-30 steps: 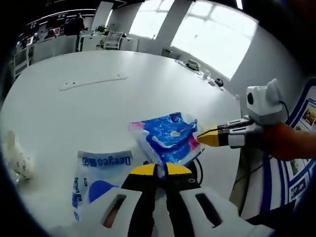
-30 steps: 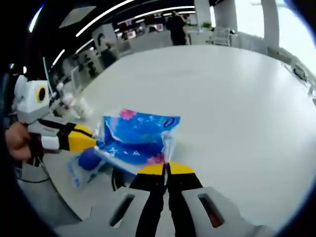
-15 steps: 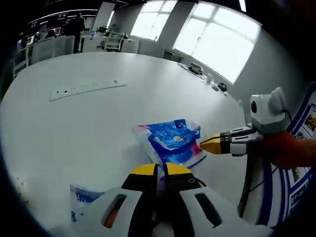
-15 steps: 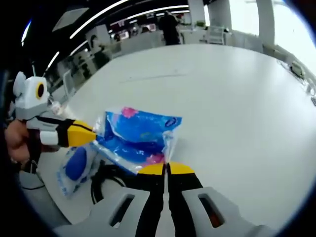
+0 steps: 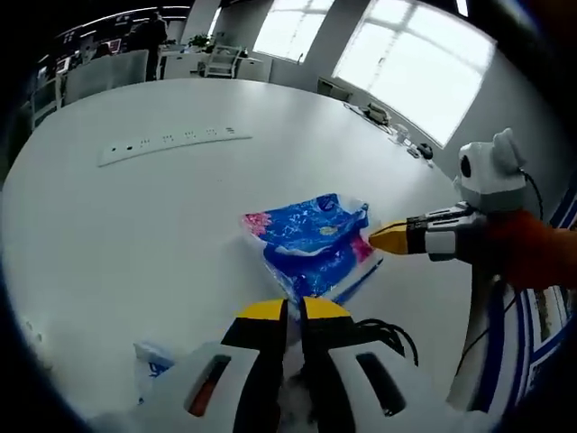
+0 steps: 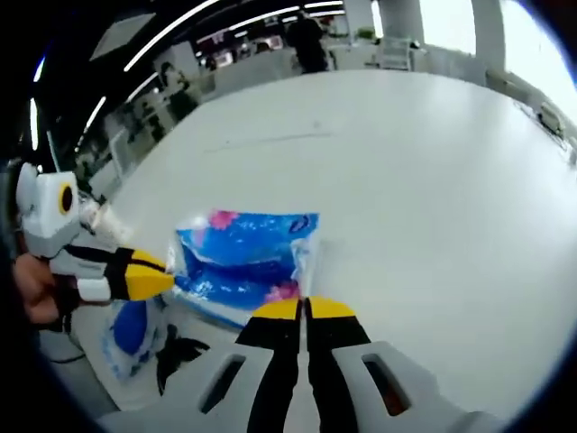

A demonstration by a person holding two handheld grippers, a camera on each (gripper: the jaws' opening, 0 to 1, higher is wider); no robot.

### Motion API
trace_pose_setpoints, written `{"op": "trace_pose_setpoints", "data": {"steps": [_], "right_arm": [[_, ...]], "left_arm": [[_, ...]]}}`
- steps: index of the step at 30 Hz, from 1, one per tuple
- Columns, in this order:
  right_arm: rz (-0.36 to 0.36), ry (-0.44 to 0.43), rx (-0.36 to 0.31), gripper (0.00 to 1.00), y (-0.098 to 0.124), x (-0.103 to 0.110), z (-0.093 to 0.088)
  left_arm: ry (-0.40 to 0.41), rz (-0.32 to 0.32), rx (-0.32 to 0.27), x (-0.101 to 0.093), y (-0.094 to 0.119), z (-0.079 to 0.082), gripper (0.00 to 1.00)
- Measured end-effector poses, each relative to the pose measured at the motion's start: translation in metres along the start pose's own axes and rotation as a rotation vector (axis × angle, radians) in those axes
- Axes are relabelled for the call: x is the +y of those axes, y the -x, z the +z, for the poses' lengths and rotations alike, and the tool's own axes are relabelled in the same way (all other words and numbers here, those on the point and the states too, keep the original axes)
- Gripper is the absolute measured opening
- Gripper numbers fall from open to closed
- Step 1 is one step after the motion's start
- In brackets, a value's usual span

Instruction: Arrange the tabletop items into an orderly group along one side of the table until the central work area is clear of visible clutter.

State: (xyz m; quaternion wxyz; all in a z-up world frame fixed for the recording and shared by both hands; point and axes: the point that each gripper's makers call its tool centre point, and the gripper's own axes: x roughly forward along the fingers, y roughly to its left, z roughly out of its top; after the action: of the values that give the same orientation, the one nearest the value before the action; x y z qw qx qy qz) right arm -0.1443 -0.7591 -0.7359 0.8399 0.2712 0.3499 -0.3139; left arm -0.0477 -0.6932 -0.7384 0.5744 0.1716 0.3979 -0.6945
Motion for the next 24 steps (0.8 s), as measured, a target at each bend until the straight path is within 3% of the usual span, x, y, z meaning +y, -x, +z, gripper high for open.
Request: {"op": "trace_pose_setpoints", "data": {"steps": [4, 9, 19, 24], "right_arm": [[-0.009, -0.028, 0.016, 0.00, -0.008, -0.002, 0.000], [-0.014, -0.089, 0.014, 0.01, -0.012, -0.010, -0.001], [-0.005, -0.067, 0.015, 0.05, -0.004, -0.016, -0.006], [-0.013, -0.068, 0.018, 0.01, -0.001, -0.024, -0.012]], "left_arm": [[0.044, -0.001, -0.003, 0.004, -0.003, 0.002, 0.03], [0.012, 0.005, 0.022, 0.008, 0.000, -0.001, 0.08], [0.020, 0.013, -0.001, 0.010, 0.021, -0.006, 0.11], [0.010, 0.019, -0.017, 0.013, 0.036, -0.007, 0.10]]}}
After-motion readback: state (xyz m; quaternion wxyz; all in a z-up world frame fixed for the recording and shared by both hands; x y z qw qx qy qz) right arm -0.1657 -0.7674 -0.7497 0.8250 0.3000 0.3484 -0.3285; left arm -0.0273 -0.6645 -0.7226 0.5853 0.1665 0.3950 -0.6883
